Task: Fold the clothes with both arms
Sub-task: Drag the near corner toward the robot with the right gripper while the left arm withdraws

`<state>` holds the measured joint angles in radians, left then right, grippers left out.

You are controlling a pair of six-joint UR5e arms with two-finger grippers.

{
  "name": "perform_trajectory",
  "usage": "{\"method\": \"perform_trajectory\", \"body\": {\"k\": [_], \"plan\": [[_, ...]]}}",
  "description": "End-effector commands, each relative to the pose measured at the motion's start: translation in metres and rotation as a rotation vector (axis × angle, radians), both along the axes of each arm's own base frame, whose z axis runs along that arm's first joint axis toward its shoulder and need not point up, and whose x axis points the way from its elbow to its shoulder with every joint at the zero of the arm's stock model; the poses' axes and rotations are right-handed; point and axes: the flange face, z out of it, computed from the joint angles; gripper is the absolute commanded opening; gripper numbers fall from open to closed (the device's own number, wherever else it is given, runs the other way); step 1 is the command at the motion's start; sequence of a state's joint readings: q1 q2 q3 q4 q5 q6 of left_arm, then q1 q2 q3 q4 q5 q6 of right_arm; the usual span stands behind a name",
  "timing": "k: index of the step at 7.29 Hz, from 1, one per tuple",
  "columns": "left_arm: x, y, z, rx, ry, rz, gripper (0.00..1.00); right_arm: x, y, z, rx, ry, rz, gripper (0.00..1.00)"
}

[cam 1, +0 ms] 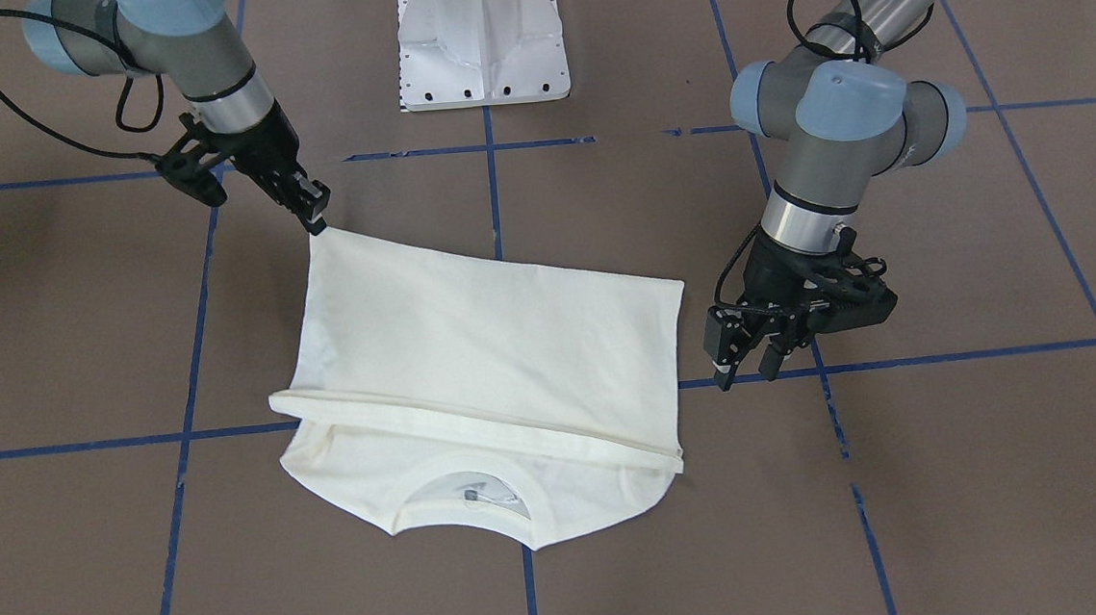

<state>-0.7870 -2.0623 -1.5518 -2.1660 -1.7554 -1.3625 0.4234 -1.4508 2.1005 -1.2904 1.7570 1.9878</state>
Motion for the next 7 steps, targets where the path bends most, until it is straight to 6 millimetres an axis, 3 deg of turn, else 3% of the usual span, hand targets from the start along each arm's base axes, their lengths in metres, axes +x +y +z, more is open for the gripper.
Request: {"method": "perform_trajectory", "body": {"k": [1, 2, 3, 4, 5, 6, 7], "plan": [[0.002, 0.019, -0.022, -0.054, 0.093, 0.074, 0.69, 0.03, 0.115, -0.028, -0.028, -0.079, -0.267, 0.0], [0.008, 0.044, -0.048, -0.078, 0.162, 0.129, 0.73, 0.022, 0.15, -0.025, -0.067, -0.078, -0.393, 0.0], [0.039, 0.074, -0.054, -0.088, 0.173, 0.191, 0.98, 0.022, 0.171, -0.027, -0.076, -0.083, -0.452, 0.08], [0.037, 0.092, -0.069, -0.113, 0.223, 0.195, 0.98, 0.02, 0.179, -0.028, -0.082, -0.082, -0.468, 0.99], [0.028, 0.118, -0.076, -0.305, 0.329, 0.2, 0.99, 0.024, 0.167, -0.025, -0.082, -0.077, -0.435, 1.0], [0.049, 0.156, -0.07, -0.364, 0.334, 0.237, 0.99, 0.04, 0.127, -0.029, -0.071, -0.091, -0.335, 1.0], [0.088, 0.188, -0.058, -0.374, 0.279, 0.236, 0.98, 0.048, 0.092, -0.024, -0.057, -0.081, -0.244, 1.0]]}}
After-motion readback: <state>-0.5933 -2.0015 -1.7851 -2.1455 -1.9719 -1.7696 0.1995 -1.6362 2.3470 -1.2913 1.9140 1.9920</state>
